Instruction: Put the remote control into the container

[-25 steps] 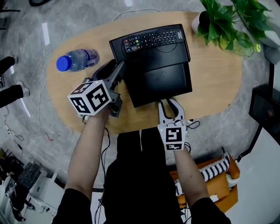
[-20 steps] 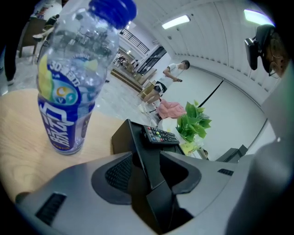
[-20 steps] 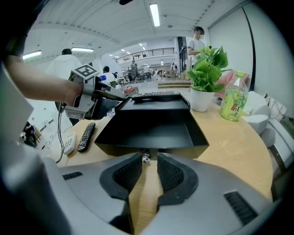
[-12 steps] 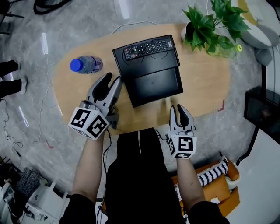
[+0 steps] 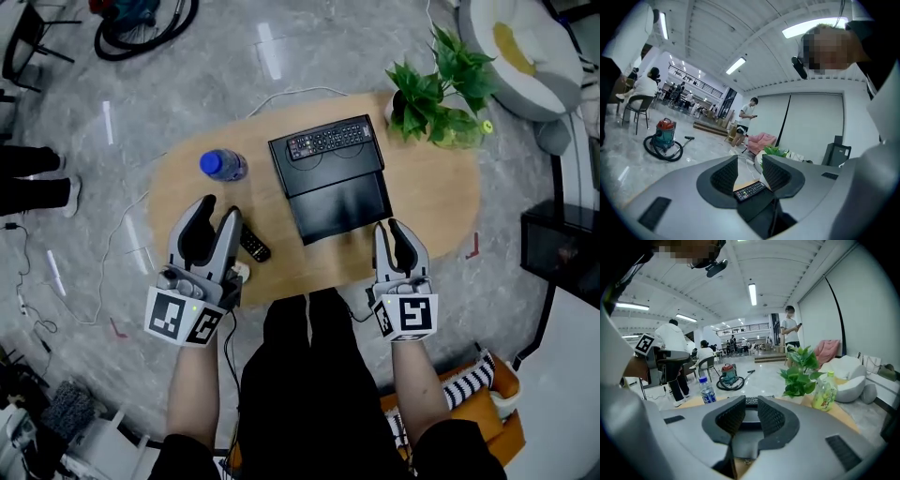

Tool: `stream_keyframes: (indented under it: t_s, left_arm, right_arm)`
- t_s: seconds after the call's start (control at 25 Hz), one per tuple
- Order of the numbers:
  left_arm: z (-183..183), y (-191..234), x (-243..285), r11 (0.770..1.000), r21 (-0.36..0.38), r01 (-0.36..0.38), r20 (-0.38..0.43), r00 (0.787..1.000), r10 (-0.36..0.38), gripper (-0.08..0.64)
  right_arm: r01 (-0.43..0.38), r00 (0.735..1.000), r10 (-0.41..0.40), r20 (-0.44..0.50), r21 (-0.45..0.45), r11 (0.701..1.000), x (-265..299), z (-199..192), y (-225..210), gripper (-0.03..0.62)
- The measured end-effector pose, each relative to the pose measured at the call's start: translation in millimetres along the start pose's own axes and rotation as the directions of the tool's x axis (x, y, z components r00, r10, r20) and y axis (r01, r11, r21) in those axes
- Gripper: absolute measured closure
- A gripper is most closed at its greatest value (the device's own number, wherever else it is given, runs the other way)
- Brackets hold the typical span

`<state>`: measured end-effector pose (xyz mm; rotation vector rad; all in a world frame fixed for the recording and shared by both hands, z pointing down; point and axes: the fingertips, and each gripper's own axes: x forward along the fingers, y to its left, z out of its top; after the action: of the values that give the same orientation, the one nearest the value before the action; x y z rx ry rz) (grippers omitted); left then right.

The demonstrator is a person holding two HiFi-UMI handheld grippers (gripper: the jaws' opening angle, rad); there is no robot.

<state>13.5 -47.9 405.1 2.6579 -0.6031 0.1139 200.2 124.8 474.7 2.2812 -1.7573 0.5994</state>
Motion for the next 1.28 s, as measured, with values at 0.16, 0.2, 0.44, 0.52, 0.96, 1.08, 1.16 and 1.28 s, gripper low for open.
stream_keyframes:
  t_s: [0.16,0.2,0.44,0.52,0.96,1.08,1.16,1.28]
  left_arm:
    - [3.2,8.0,-15.5,0.998,0.053,-0.046,0.010,0.999,0.046,0.471]
    - [3.4,9.4,-18.6,0.997,0.057,-0.054,0.013,0.999,0.053,0.487]
    - [-6.0,14.5,-28.4,0.994,0.084,-0.069,-0.012,0.997,0.070,0.552]
    - [-8.7,14.4,-27.9,0.991,0.111,-0.069,-0.015,0.997,0.071,0.552]
    - [-19.0,23.9,-22.3,0.988,0.140,-0.061,-0.020,0.998,0.065,0.552]
    - [-25.3,28.1,-21.4,0.986,0.156,-0.061,-0.034,0.997,0.067,0.551]
    - [-31.6,28.8,-21.1,0.985,0.162,-0.053,-0.050,0.997,0.062,0.551]
    - [-42.6,29.3,-23.1,0.986,0.161,-0.038,-0.086,0.995,0.053,0.551]
  right_arm:
    - [-0.024,1.000,0.024,0.004,-0.024,0.999,15.6,4.2,12.5,0.506]
    - [-0.028,1.000,0.029,0.005,-0.027,0.999,18.0,5.1,14.9,0.506]
    - [-0.055,0.998,0.055,-0.013,-0.056,0.997,29.9,0.9,27.8,0.506]
    - [-0.060,0.998,0.059,-0.022,-0.059,0.996,32.2,-2.3,30.4,0.506]
    - [-0.127,0.991,0.117,-0.070,-0.149,0.981,63.6,-5.8,37.4,0.505]
    - [-0.201,0.976,0.184,-0.115,-0.164,0.966,83.6,-10.3,40.3,0.505]
    - [-0.245,0.963,0.222,-0.151,-0.157,0.957,97.7,-13.0,39.4,0.505]
    - [-0.295,0.945,0.258,-0.200,-0.186,0.937,114.5,-15.0,39.2,0.505]
